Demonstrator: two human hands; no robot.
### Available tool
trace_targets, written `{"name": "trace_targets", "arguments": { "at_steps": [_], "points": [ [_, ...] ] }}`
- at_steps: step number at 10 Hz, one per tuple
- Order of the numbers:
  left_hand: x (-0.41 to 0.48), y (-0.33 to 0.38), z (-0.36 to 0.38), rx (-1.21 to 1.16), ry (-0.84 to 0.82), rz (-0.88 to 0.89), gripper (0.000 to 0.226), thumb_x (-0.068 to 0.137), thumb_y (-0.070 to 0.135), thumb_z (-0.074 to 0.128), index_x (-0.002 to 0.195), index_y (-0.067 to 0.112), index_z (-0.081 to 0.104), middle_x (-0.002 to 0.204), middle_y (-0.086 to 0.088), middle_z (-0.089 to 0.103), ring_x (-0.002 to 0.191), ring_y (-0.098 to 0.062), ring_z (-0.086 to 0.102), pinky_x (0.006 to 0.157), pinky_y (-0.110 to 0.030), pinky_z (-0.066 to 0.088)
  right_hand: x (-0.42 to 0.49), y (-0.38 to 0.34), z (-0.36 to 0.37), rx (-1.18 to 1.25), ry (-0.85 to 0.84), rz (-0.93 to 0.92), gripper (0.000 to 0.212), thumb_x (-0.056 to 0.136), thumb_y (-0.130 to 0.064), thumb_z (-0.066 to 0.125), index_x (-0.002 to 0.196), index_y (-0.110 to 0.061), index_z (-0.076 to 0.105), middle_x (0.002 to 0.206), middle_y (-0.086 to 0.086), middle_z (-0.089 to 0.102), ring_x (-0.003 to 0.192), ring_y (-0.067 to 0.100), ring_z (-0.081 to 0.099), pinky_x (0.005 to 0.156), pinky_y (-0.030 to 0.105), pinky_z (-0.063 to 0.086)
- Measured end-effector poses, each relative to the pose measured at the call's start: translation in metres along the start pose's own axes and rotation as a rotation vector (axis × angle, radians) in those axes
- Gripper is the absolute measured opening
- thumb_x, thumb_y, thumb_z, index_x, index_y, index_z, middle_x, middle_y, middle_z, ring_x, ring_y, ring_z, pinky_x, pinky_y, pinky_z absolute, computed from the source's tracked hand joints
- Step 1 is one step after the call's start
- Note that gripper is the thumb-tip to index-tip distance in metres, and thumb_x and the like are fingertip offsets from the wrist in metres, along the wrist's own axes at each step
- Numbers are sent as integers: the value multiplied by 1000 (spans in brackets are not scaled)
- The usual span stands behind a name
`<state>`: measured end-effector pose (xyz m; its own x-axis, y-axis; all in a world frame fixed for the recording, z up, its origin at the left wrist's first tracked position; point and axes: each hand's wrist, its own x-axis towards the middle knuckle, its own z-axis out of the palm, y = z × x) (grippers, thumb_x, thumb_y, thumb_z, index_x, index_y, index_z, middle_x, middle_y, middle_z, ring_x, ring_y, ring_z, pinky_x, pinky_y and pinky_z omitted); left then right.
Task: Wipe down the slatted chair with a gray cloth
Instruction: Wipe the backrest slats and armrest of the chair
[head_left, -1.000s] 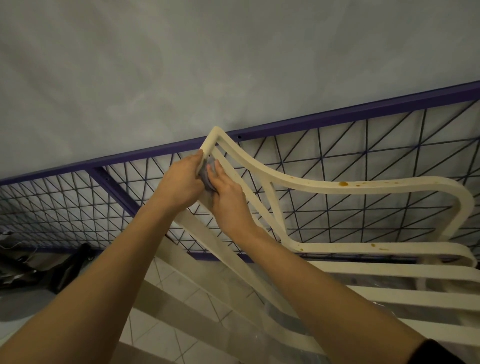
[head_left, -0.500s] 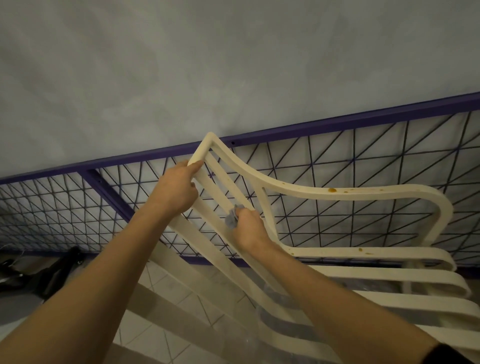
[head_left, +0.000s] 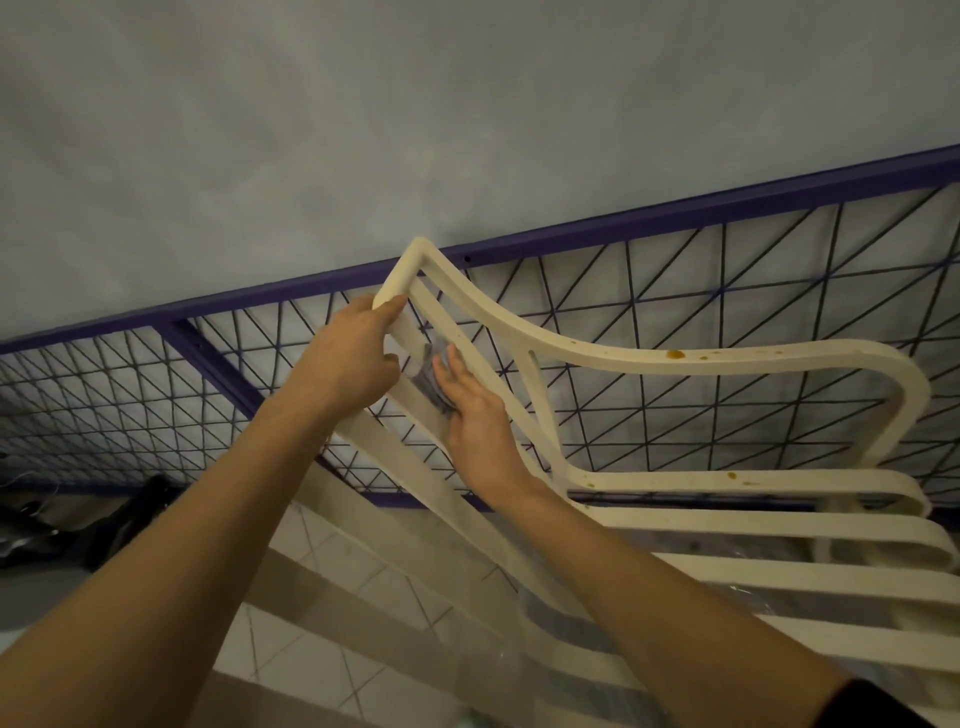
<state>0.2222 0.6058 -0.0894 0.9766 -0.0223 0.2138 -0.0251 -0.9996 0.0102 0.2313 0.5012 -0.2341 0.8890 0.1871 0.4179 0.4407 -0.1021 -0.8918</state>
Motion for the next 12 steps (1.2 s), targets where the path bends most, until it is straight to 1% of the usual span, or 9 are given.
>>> {"name": "trace_targets", "arguments": {
  "at_steps": [3,4,5,6,7,9,10,11,12],
  "points": [
    [-3,6,1,254,-31,43,68,91,26,62,150,23,28,161,-5,1,138,-33,32,106,-48,38,-44,52,-15,-26,-17,150,60,94,11,44,148,-11,32,158,2,22,146,11,18,117,16,13],
    [1,16,10,540,-98,141,67,90,29,61,149,24,29,161,-7,-6,148,-32,3,115,-57,19,-54,74,-23,-244,-84,145,65,89,14,41,148,-10,31,158,7,23,147,24,19,120,37,18],
    [1,33,37,741,-141,324,59,92,37,53,146,25,34,161,-9,7,149,-29,0,115,-62,1,-63,90,-28,-282,-101,174,65,88,14,41,147,-9,32,157,9,25,146,26,20,119,35,17],
    [-6,36,70,691,-236,287,53,94,37,48,145,23,39,159,-7,21,149,-26,5,115,-61,-5,-67,103,-28,-333,-104,179,64,88,14,42,147,-9,32,157,9,26,146,24,21,118,31,17],
    [-15,48,90,730,-283,340,49,96,33,44,143,21,42,158,-7,23,149,-25,6,116,-59,-5,-75,117,-27,-337,-53,128,52,96,2,49,146,-12,37,153,0,33,142,11,28,114,20,23],
    [-18,64,128,709,-379,371,44,93,32,47,136,21,50,150,-4,37,145,-25,19,116,-59,-3,-97,169,-28,-186,-30,198,53,93,-34,61,142,-19,46,145,-5,46,135,8,41,117,35,27],
    [-17,69,145,692,-392,378,42,92,30,49,133,22,52,144,-3,44,142,-25,26,116,-59,-2,-107,195,-33,-253,-59,256,55,88,-39,67,138,-23,51,143,-8,48,135,8,40,118,34,26],
    [-17,70,155,664,-373,391,40,91,28,51,130,21,55,137,-2,50,137,-25,34,117,-59,-1,-122,226,-42,-548,-280,253,49,93,-27,60,140,-29,47,141,-8,46,137,9,29,115,30,20],
    [-19,73,165,660,-360,421,38,90,27,52,127,21,57,131,-2,54,133,-25,38,117,-57,1,-131,239,-49,-568,-191,384,39,84,-69,53,114,-45,59,108,-4,63,110,23,56,100,41,40]
  ]
}}
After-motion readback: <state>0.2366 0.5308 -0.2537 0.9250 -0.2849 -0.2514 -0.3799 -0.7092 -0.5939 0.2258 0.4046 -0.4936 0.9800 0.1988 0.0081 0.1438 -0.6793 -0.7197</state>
